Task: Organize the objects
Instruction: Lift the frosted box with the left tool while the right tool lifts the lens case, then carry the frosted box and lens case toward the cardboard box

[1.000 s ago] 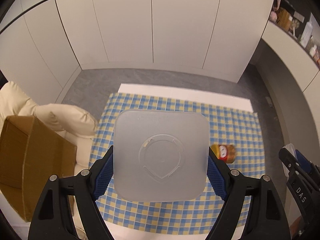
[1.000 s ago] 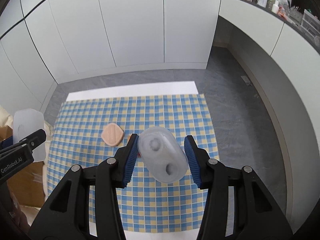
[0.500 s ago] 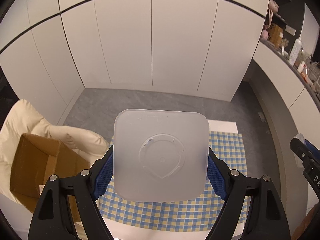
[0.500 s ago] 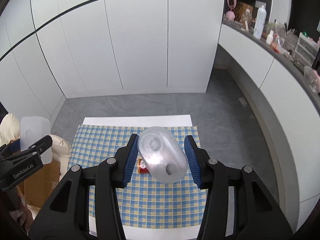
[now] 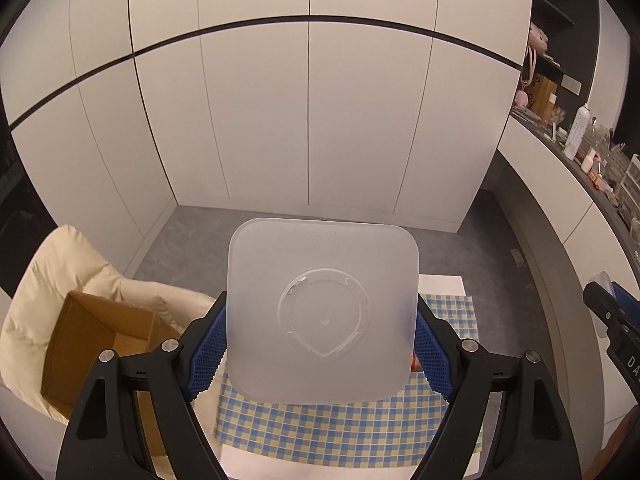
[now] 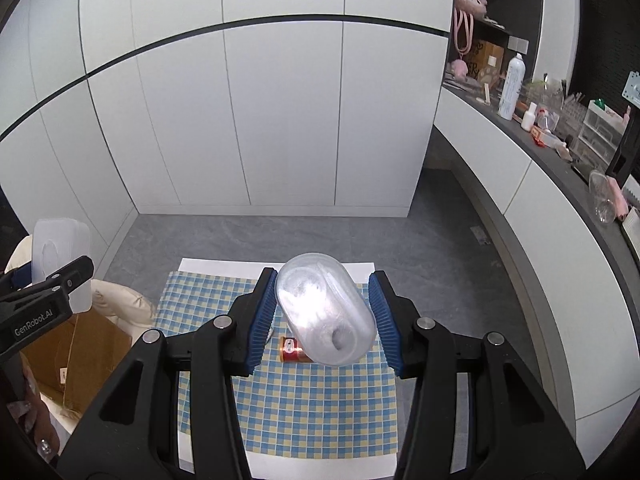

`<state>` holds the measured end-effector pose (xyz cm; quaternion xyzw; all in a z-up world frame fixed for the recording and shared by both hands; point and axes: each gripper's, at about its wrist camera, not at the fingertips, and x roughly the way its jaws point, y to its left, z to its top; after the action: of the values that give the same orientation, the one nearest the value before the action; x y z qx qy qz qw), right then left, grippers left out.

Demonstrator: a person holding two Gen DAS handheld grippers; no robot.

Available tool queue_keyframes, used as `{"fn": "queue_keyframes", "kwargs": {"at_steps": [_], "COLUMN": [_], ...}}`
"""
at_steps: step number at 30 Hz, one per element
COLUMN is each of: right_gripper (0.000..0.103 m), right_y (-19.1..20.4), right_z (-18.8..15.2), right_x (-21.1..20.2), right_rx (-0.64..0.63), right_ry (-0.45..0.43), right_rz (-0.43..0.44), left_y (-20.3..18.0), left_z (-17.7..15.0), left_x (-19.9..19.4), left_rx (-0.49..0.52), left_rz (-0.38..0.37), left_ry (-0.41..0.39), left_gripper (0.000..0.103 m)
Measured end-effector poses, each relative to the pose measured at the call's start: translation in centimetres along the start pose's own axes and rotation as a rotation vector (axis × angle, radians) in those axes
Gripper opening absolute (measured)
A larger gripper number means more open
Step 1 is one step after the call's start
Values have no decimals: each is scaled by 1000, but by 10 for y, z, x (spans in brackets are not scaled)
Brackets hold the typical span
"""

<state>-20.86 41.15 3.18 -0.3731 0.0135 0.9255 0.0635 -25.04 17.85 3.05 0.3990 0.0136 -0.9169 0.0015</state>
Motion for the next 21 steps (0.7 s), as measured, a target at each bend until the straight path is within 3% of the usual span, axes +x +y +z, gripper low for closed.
{"fn": "queue_keyframes", "kwargs": {"at_steps": [21], "right_gripper": [49], "right_y": [3], "right_z": [-21], "right_x": [-2], "right_rx": [3], "right_ry": [29], "right_rz": [26], "left_y": [4], "left_z": [-20], "left_x": [-3], "left_rx": [-14], "left_rz": [-15], "left_ry": [1], "left_gripper": [82]}}
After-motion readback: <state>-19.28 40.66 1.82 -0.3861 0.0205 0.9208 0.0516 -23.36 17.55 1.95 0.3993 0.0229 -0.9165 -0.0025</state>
